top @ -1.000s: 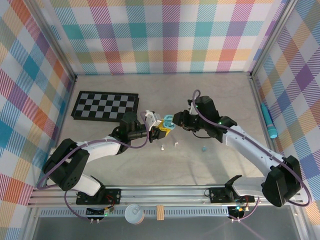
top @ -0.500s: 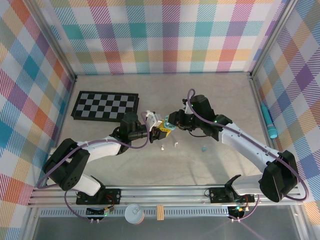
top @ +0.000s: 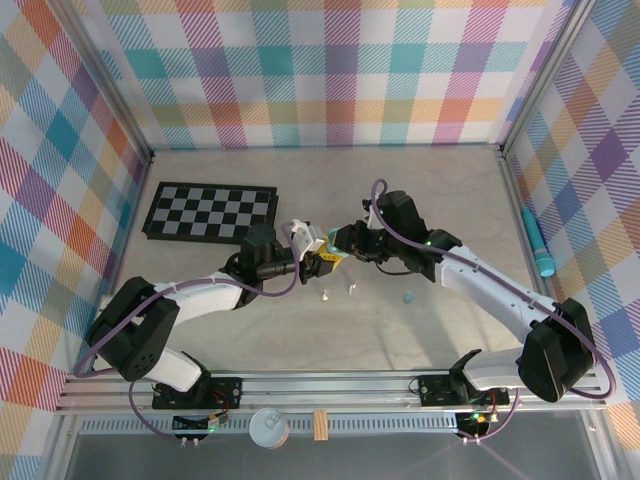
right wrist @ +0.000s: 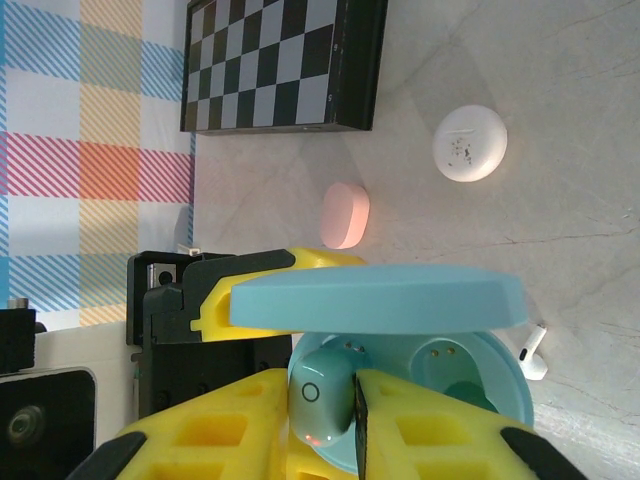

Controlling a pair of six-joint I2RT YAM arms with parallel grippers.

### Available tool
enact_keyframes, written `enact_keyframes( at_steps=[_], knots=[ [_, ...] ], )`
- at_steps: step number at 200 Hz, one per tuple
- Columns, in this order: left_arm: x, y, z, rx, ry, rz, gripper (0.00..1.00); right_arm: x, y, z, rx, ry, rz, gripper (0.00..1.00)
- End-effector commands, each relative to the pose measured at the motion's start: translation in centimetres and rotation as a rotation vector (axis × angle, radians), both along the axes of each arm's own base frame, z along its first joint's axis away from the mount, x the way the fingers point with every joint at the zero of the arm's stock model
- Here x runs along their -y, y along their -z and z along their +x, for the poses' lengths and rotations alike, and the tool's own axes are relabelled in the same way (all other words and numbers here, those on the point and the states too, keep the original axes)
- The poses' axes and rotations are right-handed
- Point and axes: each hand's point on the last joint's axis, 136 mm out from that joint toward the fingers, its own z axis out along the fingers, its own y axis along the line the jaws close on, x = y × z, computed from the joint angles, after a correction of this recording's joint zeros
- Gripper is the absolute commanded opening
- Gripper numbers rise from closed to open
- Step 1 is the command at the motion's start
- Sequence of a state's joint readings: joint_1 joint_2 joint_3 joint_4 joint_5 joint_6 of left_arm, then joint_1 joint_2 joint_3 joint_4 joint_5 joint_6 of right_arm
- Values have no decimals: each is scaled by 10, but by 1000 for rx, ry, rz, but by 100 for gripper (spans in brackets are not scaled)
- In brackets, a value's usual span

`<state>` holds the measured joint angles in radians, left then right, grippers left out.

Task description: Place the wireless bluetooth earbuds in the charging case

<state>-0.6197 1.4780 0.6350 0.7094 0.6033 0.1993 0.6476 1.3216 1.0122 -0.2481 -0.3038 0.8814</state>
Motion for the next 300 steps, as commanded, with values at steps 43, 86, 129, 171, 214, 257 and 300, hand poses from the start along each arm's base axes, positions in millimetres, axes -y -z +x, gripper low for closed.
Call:
enact_keyframes(
  at_steps=[43,86,129,171,214,257,300],
  knots=[
    [6,-26,6,79,-3,-49,27,-3,-1,-4,1,-22,-12,30],
    [6,-28,6,84,-7,-62,27,5,-7,-1,42,-1,-52,42],
    [2,-27,9,105,-33,-69,27,22,-20,-5,127,34,-81,51],
    [-3,-28,11,112,-55,-71,27,67,-18,-15,191,188,-139,52],
    [-8,-32,10,131,-65,-64,27,129,17,-38,115,376,-232,52],
    [-10,-40,4,150,-51,-75,26,179,78,-70,-101,519,-248,52],
    [-9,-42,3,155,-44,-81,26,188,128,-77,-238,519,-192,54]
  ],
)
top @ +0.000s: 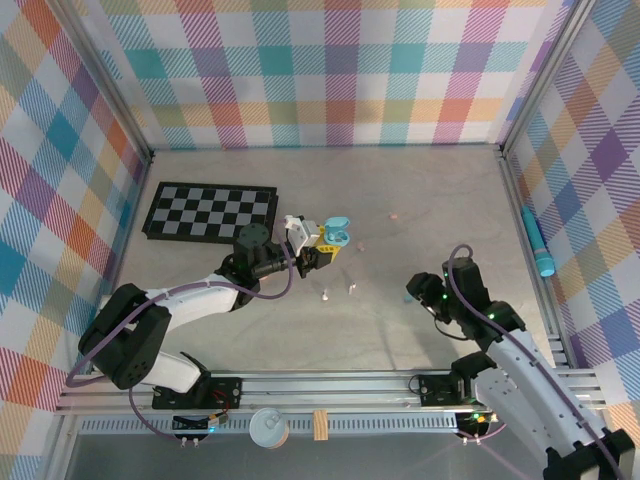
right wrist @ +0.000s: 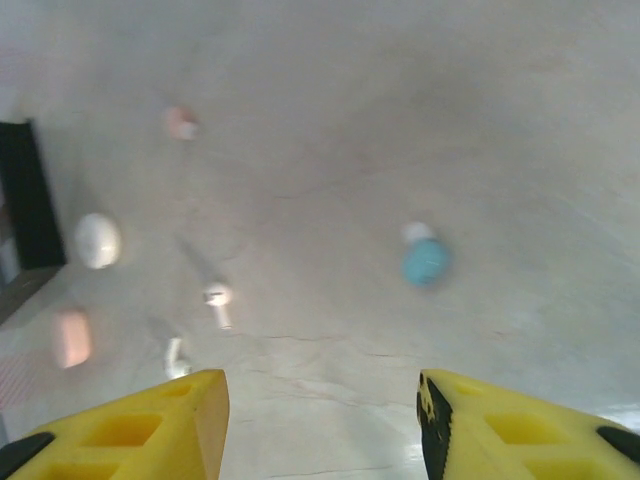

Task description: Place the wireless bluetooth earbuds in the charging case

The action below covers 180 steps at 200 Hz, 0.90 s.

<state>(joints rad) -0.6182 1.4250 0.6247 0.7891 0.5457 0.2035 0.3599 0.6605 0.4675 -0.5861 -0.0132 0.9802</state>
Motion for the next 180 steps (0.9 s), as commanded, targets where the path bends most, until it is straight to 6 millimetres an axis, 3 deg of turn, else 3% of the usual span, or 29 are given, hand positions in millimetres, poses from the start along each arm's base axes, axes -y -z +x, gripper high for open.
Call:
enact_keyframes(
  at_steps=[1,98,180],
  knots=[
    [-3,-9,-4,48,15,-18,26,-6,17,-6,-73,-34,64,54],
    [-3,-9,-5,45,19,-16,26,-17,39,44,-115,-282,-143,59],
    [-3,-10,-6,43,21,-7,26,-22,65,50,-159,-348,-158,58]
  ],
)
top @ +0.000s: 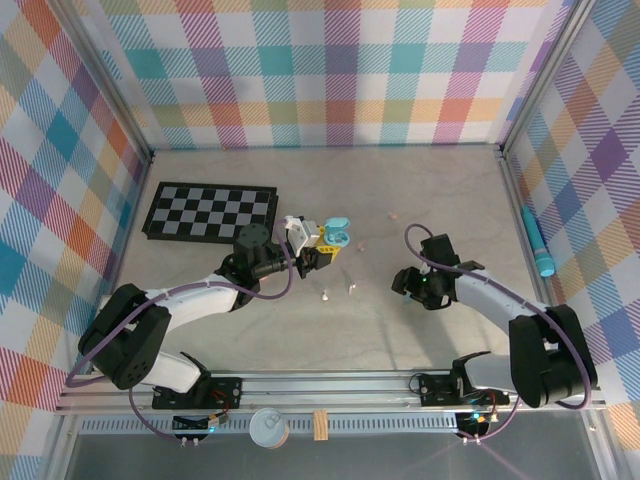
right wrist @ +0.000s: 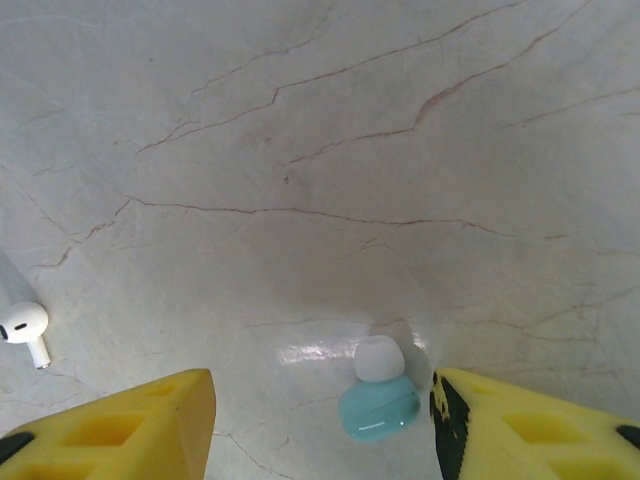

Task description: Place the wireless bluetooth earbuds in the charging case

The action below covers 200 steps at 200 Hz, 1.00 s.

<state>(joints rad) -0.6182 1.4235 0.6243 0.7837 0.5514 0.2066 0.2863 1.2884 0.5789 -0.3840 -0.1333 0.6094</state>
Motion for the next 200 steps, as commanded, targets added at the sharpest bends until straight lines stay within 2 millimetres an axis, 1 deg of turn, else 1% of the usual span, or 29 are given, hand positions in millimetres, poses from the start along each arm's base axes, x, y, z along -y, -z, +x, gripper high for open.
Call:
enact_keyframes(
  at_steps=[1,24,44,79,96,165,180,200],
  knots=[
    [-3,-11,-5,45,15,-10,26,-6,-6,9,39,-51,16,59],
    [-4,-10,-5,43,13,-6,26,-13,-4,5,23,-85,50,58],
    [-4,-12,-6,46,14,-9,26,-20,-6,0,12,-106,92,58],
    [-4,-14,-7,52,20,-9,26,-21,-6,-12,-21,-114,112,57],
    [-3,-15,-7,54,23,-10,26,-25,-6,-16,-36,-124,131,57],
    [-2,-16,-5,61,23,-8,26,-45,-18,-17,-50,-211,158,57],
    [-4,-15,-5,64,17,-1,26,-43,-25,-18,-49,-224,112,57],
    [-6,-14,-6,67,3,2,26,-31,-34,-17,-42,-226,12,57]
  ],
)
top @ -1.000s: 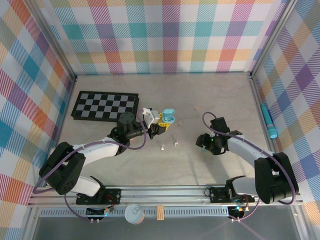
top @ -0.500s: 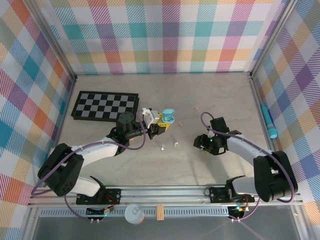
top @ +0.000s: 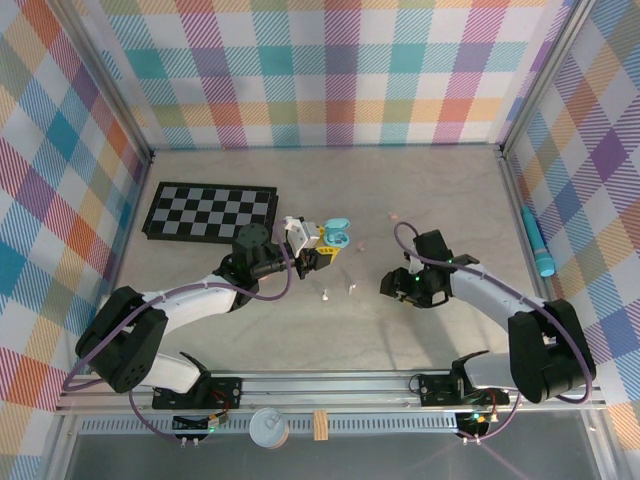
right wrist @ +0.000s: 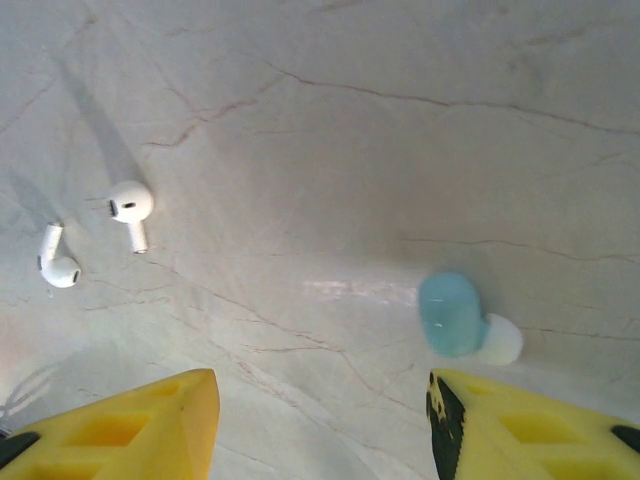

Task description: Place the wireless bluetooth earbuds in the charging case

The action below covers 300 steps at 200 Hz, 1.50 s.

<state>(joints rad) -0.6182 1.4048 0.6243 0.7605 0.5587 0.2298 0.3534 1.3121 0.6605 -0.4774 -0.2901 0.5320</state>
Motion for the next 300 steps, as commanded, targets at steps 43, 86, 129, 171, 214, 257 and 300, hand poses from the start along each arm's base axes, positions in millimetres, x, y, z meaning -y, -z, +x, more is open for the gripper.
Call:
enact_keyframes(
  at_steps=[43,86,129,171,214,257,300],
  knots=[
    [-30,1,3,18,-118,3,25,26,-22,7,6,-81,-316,57],
    [-58,2,10,8,-219,-8,25,33,-14,11,-17,-147,-622,57],
    [-81,-2,16,17,-292,-17,25,36,-8,15,-21,-214,-851,54],
    [-93,-8,21,26,-342,-26,25,33,-2,16,-28,-292,-993,48],
    [-101,-13,25,38,-382,-30,25,28,9,17,-41,-330,-1042,43],
    [-110,-15,32,40,-450,-40,24,25,20,14,-48,-362,-1058,37],
    [-115,-16,35,44,-482,-43,24,27,25,11,-68,-375,-1073,33]
  ],
)
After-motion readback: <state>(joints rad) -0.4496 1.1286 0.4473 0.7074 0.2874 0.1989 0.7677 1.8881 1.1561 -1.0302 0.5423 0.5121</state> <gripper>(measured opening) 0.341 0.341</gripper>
